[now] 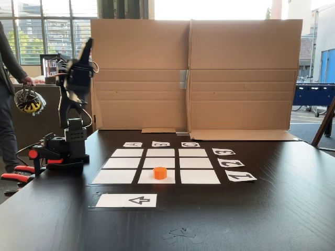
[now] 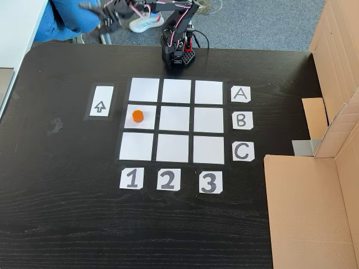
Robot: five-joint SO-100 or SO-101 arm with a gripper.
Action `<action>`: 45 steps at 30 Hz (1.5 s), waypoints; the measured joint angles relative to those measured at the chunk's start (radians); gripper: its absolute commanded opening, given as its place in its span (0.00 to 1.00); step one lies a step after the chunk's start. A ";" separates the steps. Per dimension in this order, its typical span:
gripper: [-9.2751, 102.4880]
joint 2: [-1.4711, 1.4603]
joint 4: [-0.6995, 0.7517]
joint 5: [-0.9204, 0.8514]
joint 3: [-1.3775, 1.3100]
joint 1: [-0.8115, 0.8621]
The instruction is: Pick up the round, orange token and place it in the grid on square B1.
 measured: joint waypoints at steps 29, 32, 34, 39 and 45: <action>0.08 0.983 0.347 0.100 0.877 0.545; 0.08 1.049 0.345 0.071 0.946 0.548; 0.08 1.051 0.337 0.069 0.966 0.548; 0.08 1.058 0.272 0.072 1.045 0.551; 0.08 1.062 0.253 0.086 1.051 0.561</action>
